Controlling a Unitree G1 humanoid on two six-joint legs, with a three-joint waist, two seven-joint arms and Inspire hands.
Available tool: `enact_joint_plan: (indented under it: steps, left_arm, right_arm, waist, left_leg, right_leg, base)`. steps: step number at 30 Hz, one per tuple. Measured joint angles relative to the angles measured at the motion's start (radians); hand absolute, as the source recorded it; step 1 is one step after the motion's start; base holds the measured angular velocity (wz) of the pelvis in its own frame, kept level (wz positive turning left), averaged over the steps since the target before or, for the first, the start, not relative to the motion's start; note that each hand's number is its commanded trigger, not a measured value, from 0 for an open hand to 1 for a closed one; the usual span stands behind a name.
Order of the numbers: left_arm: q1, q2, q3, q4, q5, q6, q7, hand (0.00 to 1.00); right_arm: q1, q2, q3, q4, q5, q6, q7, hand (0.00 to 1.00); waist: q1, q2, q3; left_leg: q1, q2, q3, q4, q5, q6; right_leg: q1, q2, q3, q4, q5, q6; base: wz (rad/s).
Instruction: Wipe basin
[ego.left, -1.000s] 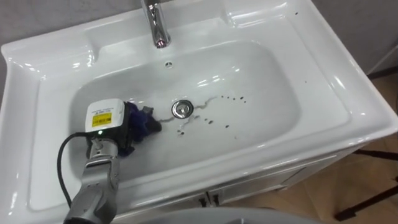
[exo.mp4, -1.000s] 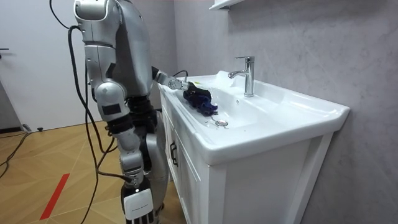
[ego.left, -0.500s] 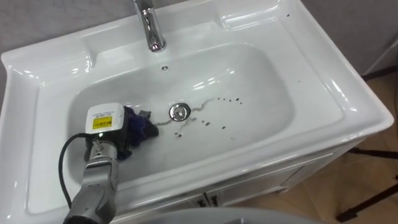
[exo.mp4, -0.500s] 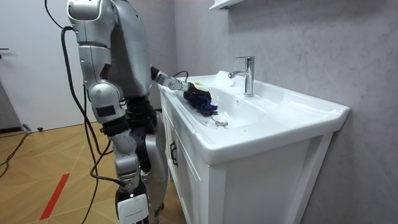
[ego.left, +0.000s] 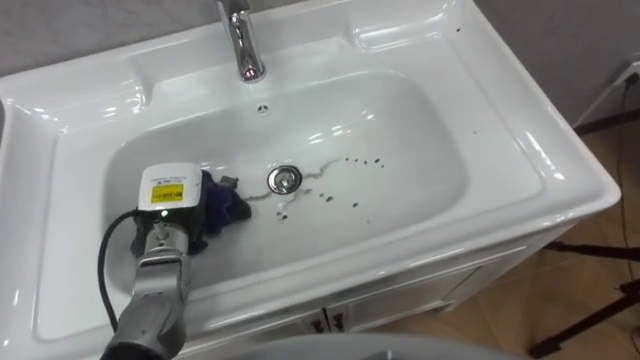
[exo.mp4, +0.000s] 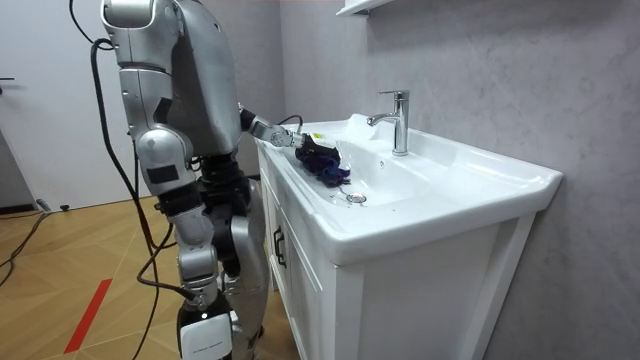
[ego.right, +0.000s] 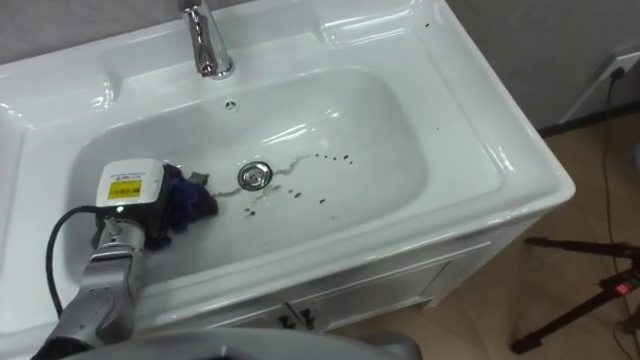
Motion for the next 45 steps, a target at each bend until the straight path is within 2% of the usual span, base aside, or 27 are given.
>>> enact_joint_plan:
  steps: [3,10,14,17,19,23,26,30,33,36,39,45]
  left_arm:
    - [-0.013,-0.002,-0.030,0.019,0.000,0.028,0.000,1.00]
    - [-0.063,-0.025,-0.055,0.077,-0.008,0.044,0.000,1.00]
    - [-0.100,-0.052,-0.061,0.123,-0.047,0.050,0.000,1.00]
    - [-0.116,-0.067,-0.061,0.143,-0.074,0.051,0.000,1.00]
    - [-0.129,-0.079,-0.060,0.148,-0.100,0.052,0.000,1.00]
    - [-0.145,-0.083,-0.059,0.159,-0.164,0.049,0.000,1.00]
    - [-0.149,-0.084,-0.058,0.158,-0.188,0.046,0.000,1.00]
    - [-0.169,-0.084,-0.059,0.157,-0.240,0.044,0.000,1.00]
    - [-0.188,-0.086,-0.068,0.161,-0.242,0.041,0.000,1.00]
    - [-0.227,-0.087,-0.103,0.183,-0.259,0.038,0.000,1.00]
    - [-0.246,-0.103,-0.137,0.190,-0.261,0.039,0.000,1.00]
    - [-0.283,-0.123,-0.138,0.199,-0.259,0.041,0.000,1.00]
  right_arm:
    - [0.007,0.000,0.002,-0.017,0.001,0.000,-0.008,0.00]
    - [0.004,0.029,0.001,-0.031,0.010,-0.001,-0.044,0.00]
    - [0.013,0.053,0.003,-0.030,0.008,0.005,-0.055,0.00]
    - [0.018,0.059,0.003,-0.029,0.008,0.021,-0.052,0.00]
    - [0.018,0.058,0.001,-0.028,0.001,0.021,-0.047,0.00]
    - [0.022,0.058,-0.001,-0.025,0.000,0.021,-0.039,0.00]
    - [0.025,0.060,-0.001,-0.020,0.001,0.023,-0.031,0.00]
    - [0.028,0.062,0.000,-0.020,0.011,0.023,-0.017,0.00]
    - [0.023,0.062,0.002,-0.019,0.011,0.026,-0.004,0.00]
    - [0.025,0.062,0.002,-0.020,0.022,0.031,0.003,0.00]
    - [0.020,0.063,0.002,-0.031,0.044,0.035,0.002,0.00]
    - [-0.008,0.071,0.005,-0.004,0.033,0.041,-0.006,0.00]
  waist:
    - [-0.001,0.003,0.0004]
    - [-0.026,0.007,0.0027]
    - [-0.043,0.007,0.0027]
    - [-0.055,0.007,0.0026]
    - [-0.059,0.007,0.0026]
    - [-0.081,0.005,0.0020]
    - [-0.101,0.004,0.0014]
    - [-0.111,-0.012,0.0030]
    - [-0.122,-0.024,0.0040]
    - [-0.122,-0.024,0.0056]
    - [-0.126,-0.022,0.0064]
    - [-0.132,-0.022,0.0079]
  left_leg:
    - [0.001,0.000,0.000,0.000,0.000,0.000]
    - [0.004,0.000,0.000,0.000,0.000,0.000]
    - [-0.003,-0.002,0.000,0.000,0.000,0.000]
    - [-0.003,-0.003,0.007,0.000,0.000,0.000]
    - [-0.011,-0.003,0.028,0.001,0.000,0.000]
    - [-0.013,-0.003,0.053,0.000,0.000,0.000]
    - [-0.012,-0.005,0.055,0.000,0.000,0.000]
    - [-0.018,-0.005,0.063,-0.001,0.000,0.000]
    - [-0.030,-0.004,0.068,0.000,0.000,0.000]
    - [-0.031,-0.004,0.078,0.000,0.000,0.000]
    - [-0.048,-0.006,0.106,-0.001,0.000,0.000]
    - [-0.066,-0.012,0.134,-0.001,0.000,0.001]
  right_leg:
    - [0.000,-0.001,-0.003,0.004,0.000,0.000]
    - [0.002,-0.002,-0.001,0.009,-0.001,0.001]
    - [-0.010,-0.004,-0.001,0.012,0.000,0.004]
    - [-0.013,-0.003,0.010,0.012,0.001,0.005]
    - [-0.029,-0.004,0.020,0.024,0.001,0.006]
    - [-0.042,-0.002,0.042,0.029,0.001,0.007]
    - [-0.048,-0.003,0.046,0.032,0.001,0.008]
    - [-0.063,-0.004,0.051,0.047,0.001,0.008]
    - [-0.070,-0.003,0.052,0.043,0.002,0.010]
    - [-0.072,-0.003,0.056,0.031,0.012,0.014]
    - [-0.091,-0.001,0.081,0.024,0.024,0.019]
    - [-0.126,-0.001,0.102,0.031,0.035,0.027]
  base:
    - [0.01]
    - [0.02]
    - [0.00]
    - [-0.10]
    - [-0.16]
    - [-0.15]
    - [-0.05]
    - [-0.04]
    - [0.00]
    - [-0.05]
    - [-0.21]
    - [-0.12]
